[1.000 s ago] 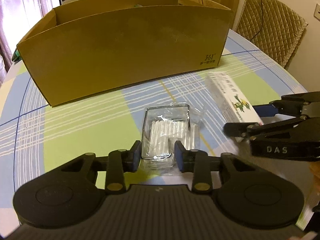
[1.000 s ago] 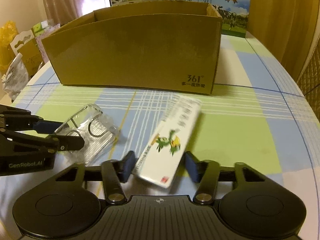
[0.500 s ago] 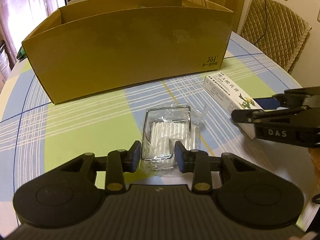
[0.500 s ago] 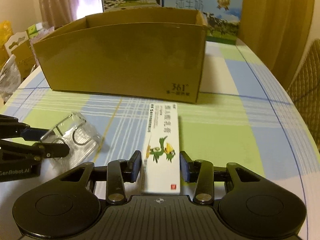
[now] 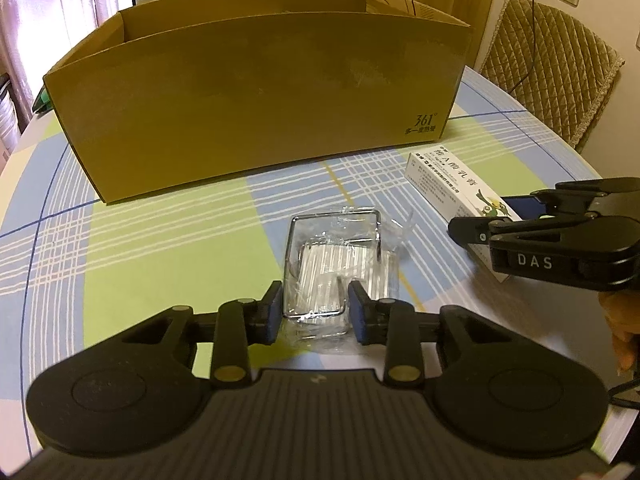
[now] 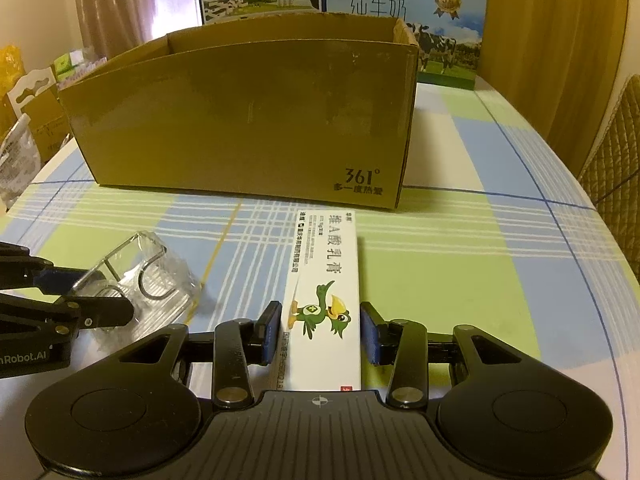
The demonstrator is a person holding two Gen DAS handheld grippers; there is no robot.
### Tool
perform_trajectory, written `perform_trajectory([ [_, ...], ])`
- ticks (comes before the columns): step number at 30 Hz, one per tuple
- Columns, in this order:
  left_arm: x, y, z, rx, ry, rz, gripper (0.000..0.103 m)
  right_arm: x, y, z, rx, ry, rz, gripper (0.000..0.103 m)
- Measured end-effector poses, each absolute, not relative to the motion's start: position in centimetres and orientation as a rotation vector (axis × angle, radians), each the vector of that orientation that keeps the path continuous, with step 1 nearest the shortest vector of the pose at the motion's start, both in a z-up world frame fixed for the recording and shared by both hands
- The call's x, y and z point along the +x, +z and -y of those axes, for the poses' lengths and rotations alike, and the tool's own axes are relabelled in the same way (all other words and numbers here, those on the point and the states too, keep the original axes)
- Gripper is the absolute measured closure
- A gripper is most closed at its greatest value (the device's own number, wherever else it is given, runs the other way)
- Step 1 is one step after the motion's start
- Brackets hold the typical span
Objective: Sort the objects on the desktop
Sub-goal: 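Grasp the clear plastic box with the left tool while the right tool grasps the white medicine box, then carry the plastic box with the left tool while the right tool carries the medicine box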
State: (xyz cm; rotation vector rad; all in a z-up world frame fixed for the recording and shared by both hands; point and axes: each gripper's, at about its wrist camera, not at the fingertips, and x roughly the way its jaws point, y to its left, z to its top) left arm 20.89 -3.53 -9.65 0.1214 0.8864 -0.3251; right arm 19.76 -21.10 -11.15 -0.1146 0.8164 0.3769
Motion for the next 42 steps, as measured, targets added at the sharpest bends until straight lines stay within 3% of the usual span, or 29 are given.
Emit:
perform_trajectory([
  [20, 20.8, -8.9, 3.6, 0.094, -0.310, -0.880, 0.077, 20.3, -11.2, 20.1, -0.132, 0.378, -0.815, 0.068],
  [42, 19.8, -6.2, 2.4, 0.070, -0.280, -0.824, 0.077, 18.2, -6.8, 19.6, -0.093, 0.410, -0.733, 0.068],
])
